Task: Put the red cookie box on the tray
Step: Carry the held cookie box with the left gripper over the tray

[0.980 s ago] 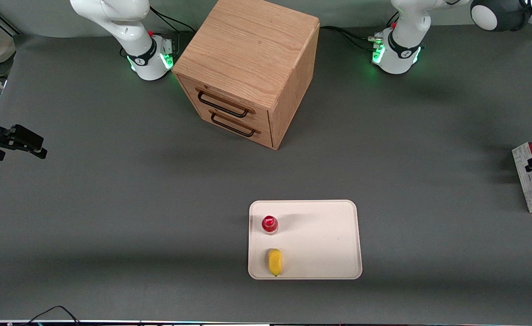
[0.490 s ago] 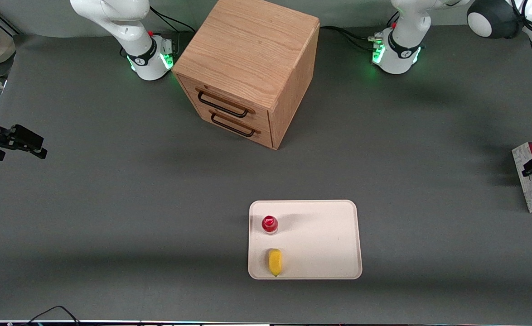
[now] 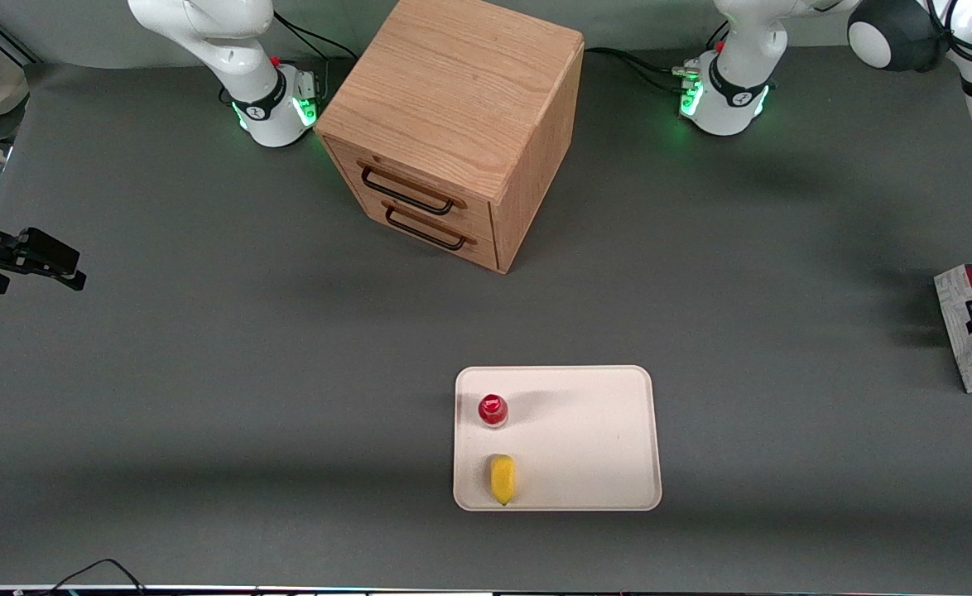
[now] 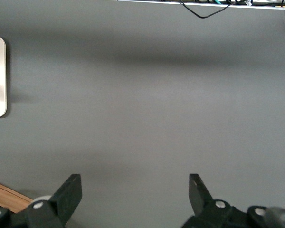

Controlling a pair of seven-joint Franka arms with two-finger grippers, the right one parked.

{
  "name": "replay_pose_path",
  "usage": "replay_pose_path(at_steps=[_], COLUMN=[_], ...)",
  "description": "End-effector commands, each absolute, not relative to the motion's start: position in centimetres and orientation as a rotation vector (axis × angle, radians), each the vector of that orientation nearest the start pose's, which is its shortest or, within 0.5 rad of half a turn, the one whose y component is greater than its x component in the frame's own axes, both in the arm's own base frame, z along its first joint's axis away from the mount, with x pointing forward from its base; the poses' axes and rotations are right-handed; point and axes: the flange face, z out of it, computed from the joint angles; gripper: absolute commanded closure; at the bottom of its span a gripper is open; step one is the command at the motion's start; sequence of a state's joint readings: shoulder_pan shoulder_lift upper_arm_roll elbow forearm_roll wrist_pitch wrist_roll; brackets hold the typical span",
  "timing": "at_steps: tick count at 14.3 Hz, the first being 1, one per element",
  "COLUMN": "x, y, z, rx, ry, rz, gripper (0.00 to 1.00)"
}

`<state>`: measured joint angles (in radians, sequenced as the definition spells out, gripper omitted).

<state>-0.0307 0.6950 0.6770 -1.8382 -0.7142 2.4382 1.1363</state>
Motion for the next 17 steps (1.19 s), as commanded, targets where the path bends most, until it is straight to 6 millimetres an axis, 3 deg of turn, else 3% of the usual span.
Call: replay_pose_path(at_steps=[1, 4, 6, 9, 11, 14, 17], x=[55.9, 59.6, 62.2, 64.9, 66.0, 67.2, 67.5], y=[33.8, 30.7, 26.1, 16.7, 9.8, -1.7, -12.1], z=[26.1, 33.7, 38.6, 44.7, 47.3, 48.4, 44.8], rx=[-3.097, -3.106, -3.104, -3.121, -3.16, -3.105, -3.063], ry=[0.179, 0.121, 0.113, 0.038, -0.112, -0.13, -0.003], rz=[-0.25, -0.14, -0.089, -0.072, -0.129, -0.16, -0.128], gripper=[1.0, 1.0, 1.0, 1.0, 1.0, 1.0, 1.0])
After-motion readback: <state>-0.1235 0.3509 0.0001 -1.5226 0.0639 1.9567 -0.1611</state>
